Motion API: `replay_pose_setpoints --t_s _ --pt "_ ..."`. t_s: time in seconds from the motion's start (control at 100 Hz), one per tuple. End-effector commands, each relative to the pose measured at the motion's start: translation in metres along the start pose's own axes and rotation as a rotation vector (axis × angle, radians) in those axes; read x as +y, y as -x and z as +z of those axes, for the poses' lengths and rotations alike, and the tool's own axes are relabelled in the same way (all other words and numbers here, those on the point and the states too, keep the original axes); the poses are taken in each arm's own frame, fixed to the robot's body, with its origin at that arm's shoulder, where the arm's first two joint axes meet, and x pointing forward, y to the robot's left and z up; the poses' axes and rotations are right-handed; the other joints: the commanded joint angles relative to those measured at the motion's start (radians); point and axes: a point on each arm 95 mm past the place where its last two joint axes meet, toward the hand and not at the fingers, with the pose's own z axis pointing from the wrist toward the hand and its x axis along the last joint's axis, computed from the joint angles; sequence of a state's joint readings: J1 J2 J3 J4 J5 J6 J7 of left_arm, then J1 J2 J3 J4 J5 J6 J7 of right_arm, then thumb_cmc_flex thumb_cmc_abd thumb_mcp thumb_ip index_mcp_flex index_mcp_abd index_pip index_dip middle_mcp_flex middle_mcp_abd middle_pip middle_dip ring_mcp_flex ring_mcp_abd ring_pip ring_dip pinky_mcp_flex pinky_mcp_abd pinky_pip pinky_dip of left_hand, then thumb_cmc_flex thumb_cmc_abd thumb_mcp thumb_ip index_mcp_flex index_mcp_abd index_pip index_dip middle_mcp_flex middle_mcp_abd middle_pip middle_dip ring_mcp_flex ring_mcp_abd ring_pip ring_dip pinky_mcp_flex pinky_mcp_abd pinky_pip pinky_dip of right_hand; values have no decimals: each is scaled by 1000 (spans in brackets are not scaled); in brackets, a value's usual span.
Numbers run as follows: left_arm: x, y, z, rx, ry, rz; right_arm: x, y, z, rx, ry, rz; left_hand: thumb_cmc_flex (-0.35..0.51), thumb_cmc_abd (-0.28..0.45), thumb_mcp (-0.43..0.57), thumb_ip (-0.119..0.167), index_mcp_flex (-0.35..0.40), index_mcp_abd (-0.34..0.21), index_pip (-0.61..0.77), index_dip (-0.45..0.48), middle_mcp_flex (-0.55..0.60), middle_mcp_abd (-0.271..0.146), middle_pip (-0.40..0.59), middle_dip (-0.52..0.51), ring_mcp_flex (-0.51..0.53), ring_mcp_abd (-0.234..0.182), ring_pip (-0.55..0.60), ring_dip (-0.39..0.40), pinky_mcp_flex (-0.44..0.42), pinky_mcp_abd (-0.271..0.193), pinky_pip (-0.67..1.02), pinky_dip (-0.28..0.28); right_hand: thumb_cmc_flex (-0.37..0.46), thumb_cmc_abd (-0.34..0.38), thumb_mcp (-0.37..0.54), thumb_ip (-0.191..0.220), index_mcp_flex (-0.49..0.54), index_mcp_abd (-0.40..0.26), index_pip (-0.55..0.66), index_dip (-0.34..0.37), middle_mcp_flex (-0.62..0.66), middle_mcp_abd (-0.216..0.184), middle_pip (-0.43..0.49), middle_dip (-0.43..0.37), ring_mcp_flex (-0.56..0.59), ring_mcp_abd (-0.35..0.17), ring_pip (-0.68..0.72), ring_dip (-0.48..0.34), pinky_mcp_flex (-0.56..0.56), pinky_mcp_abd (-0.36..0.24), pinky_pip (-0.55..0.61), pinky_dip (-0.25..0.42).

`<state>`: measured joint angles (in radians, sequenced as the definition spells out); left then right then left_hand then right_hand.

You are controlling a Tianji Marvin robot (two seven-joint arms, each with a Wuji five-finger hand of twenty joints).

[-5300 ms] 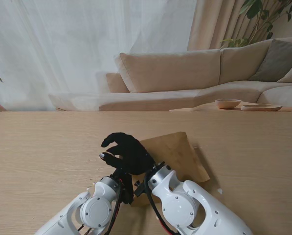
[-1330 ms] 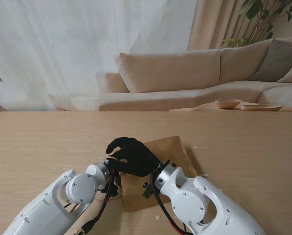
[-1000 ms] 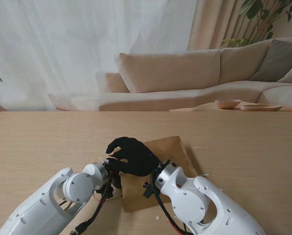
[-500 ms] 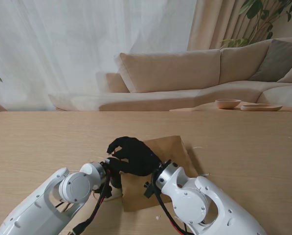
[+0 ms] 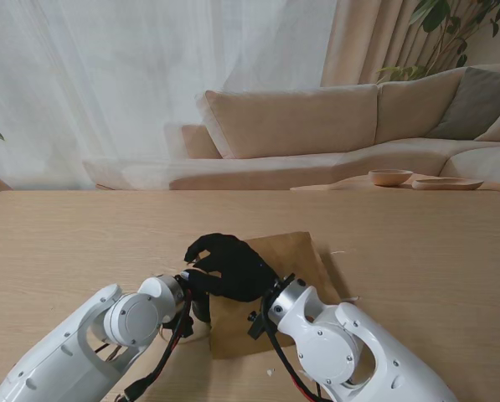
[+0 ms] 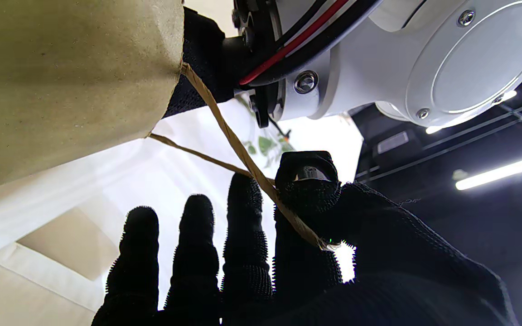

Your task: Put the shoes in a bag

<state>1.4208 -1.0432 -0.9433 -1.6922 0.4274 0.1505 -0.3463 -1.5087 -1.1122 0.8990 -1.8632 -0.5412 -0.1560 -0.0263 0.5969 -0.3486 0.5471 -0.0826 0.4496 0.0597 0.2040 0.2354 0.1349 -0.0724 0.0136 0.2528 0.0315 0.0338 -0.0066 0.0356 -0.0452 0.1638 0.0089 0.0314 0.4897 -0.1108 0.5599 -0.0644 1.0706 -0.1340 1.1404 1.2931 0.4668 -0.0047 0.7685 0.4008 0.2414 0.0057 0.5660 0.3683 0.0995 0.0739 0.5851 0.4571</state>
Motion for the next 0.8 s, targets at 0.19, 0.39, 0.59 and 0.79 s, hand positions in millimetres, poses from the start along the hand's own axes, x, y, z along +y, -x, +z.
replay_pose_setpoints --t_s 0.19,0.39,0.59,0.79 --pt "-8 -9 -5 39 13 55 -3 -2 -3 -8 -17 9 130 17 2 3 37 -33 15 25 -1 16 41 64 -7 -15 -13 12 -5 -9 -20 -10 19 49 -10 36 8 -8 22 15 -6 -11 16 10 -15 -36 -14 -10 1 -25 -26 24" --pt "-8 -2 -13 41 29 84 -3 -2 -3 -12 -16 7 128 5 14 2 42 -46 27 36 -4 13 42 80 -7 -11 -13 25 -6 -7 -20 4 19 50 -11 36 8 -9 22 15 -7 -11 16 10 -16 -35 -14 -10 1 -25 -25 25" --pt "-10 14 -29 37 15 86 -2 -2 -4 -16 -15 7 125 4 22 1 68 -32 41 46 0 19 49 96 -5 -8 -10 38 -6 -8 -20 16 20 48 -12 37 8 -10 21 14 -5 -10 16 11 -15 -34 -13 -9 2 -25 -23 27" --pt "-14 35 -55 39 -24 100 -3 -1 -4 -20 -17 9 134 -2 35 1 189 47 110 88 8 29 68 114 -6 -3 -9 53 -7 -5 -22 25 19 48 -14 37 8 -10 21 14 -7 -10 16 11 -17 -35 -13 -9 1 -24 -22 28"
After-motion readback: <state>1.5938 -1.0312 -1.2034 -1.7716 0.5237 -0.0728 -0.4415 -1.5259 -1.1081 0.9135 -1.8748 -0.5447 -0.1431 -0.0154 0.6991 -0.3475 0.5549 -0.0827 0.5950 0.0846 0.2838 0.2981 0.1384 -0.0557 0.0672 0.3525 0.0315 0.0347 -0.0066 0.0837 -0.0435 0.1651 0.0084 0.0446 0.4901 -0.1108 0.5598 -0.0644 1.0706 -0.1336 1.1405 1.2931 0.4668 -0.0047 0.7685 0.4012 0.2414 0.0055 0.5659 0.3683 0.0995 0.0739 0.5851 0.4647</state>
